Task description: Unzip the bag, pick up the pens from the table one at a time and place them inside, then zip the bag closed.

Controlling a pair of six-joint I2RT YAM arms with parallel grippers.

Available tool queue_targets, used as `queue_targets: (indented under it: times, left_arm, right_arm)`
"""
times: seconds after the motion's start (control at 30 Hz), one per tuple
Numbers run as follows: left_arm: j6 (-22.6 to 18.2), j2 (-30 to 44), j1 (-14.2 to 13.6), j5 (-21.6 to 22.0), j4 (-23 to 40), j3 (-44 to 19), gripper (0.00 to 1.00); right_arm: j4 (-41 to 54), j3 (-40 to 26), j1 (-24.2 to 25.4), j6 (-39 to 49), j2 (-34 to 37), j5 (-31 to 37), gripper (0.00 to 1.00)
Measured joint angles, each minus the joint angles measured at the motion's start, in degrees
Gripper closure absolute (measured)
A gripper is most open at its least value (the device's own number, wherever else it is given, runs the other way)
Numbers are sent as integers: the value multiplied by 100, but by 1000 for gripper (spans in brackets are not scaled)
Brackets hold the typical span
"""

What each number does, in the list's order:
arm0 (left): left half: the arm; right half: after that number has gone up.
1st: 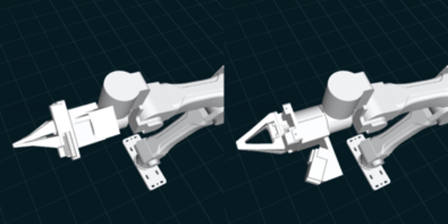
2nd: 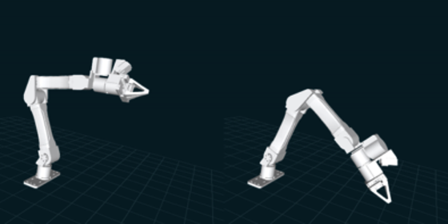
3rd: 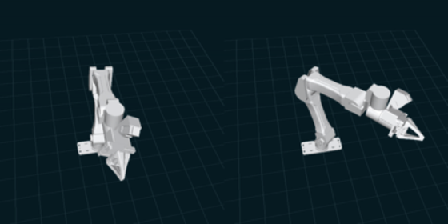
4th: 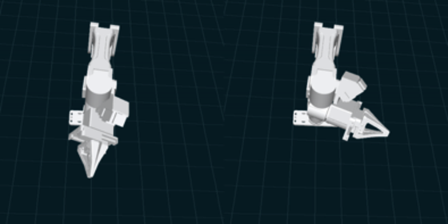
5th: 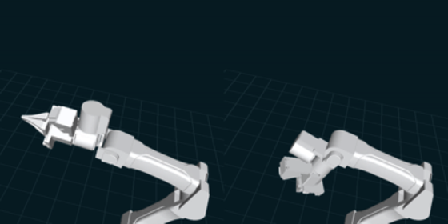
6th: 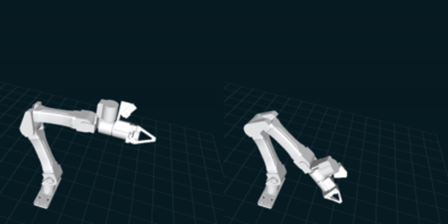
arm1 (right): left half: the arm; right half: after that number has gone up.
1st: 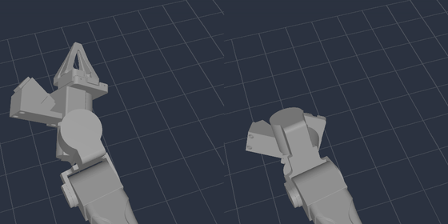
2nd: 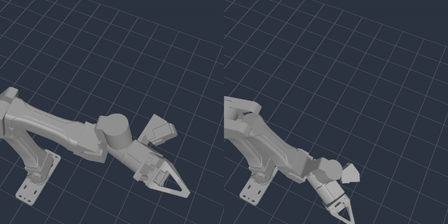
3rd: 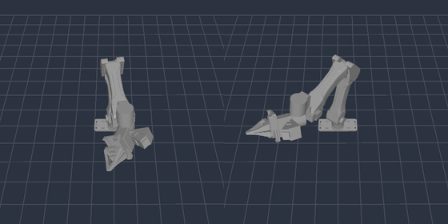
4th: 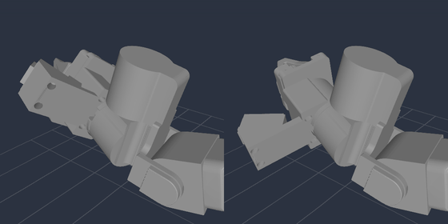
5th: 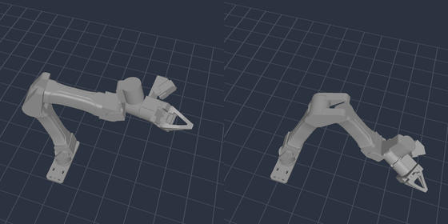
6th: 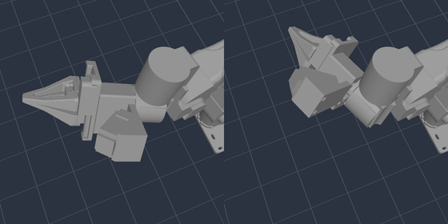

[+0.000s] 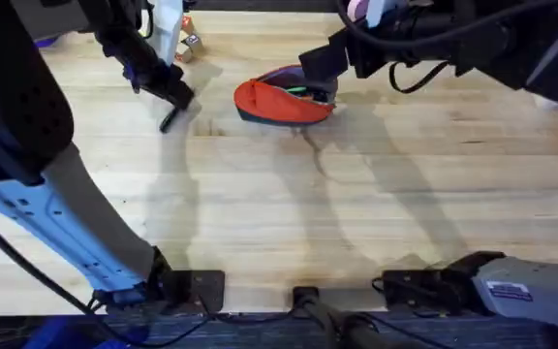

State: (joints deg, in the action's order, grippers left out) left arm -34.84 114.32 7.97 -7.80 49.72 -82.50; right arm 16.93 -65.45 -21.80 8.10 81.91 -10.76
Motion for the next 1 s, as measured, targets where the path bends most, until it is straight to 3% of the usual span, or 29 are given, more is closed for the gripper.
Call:
queue_targets:
  times: [0.03,0.1,0.3,0.57,0.6,1.0]
  left_arm:
    - [3,0,0,-15,1,-5,899]
    - [-5,-2,0,-20,1,-15,948]
    - [81,51,0,-28,172,-136,960]
    - [101,348,-44,-33,1042,-665,958]
    - [106,471,-117,-48,1325,-869,958]
    - [125,522,-793,-166,1990,-2054,958]
  right_arm:
    - [0,0,0,0,0,0,3]
    - [0,0,0,0,0,0,3]
    - [62,0,0,-73,-177,0,5]
    - [778,0,0,-131,-1016,-1,4]
    - [1096,0,0,-260,-1257,-2,5]
    - [2359,0,0,-695,-2040,-4,4]
